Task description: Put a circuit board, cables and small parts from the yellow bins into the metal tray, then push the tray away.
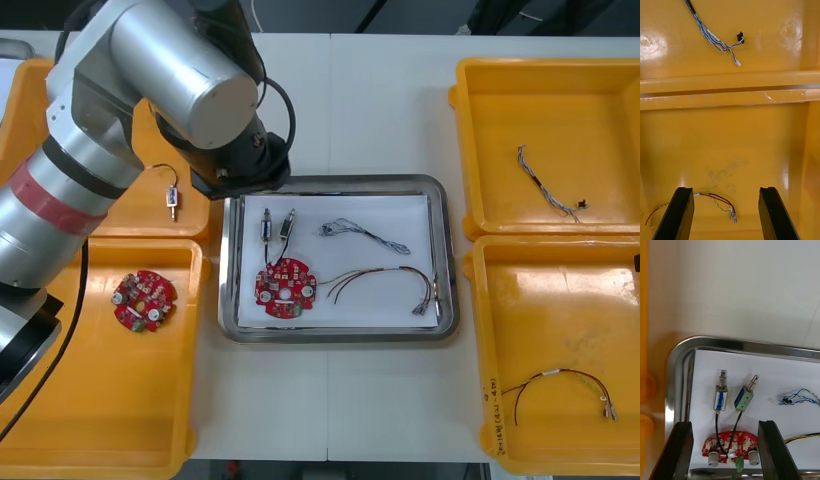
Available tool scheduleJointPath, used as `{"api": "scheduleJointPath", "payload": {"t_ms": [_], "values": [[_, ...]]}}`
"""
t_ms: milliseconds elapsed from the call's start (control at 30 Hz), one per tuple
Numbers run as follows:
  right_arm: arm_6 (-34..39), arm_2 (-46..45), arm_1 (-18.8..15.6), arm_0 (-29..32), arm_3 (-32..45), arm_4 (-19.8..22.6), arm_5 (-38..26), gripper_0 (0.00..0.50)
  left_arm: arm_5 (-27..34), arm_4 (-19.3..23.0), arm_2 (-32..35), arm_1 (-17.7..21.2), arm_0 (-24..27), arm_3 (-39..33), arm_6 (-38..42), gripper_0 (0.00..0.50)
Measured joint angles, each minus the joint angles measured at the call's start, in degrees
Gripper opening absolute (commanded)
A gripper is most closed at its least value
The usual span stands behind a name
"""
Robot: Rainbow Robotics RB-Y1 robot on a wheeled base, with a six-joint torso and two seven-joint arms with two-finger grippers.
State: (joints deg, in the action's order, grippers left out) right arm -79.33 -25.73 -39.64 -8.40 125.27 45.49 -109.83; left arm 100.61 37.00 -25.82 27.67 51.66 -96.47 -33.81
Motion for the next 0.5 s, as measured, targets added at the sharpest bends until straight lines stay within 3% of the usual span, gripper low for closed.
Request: {"api": "scheduleJointPath", "payload": {"t_ms": [267,500], "values": [[0.00,0.00,-0.02,0.01,0.02,1.31,0.00,0.500,7.90,4.79,4.54,3.81,0.00,-4.60,0.00,0.500],[0.00,0.03,-0.50,0.01,1.25,3.53,0.00,0.500,8.88,10.71,9.64,8.53,-0.09,-8.55,-0.01,0.500]]}}
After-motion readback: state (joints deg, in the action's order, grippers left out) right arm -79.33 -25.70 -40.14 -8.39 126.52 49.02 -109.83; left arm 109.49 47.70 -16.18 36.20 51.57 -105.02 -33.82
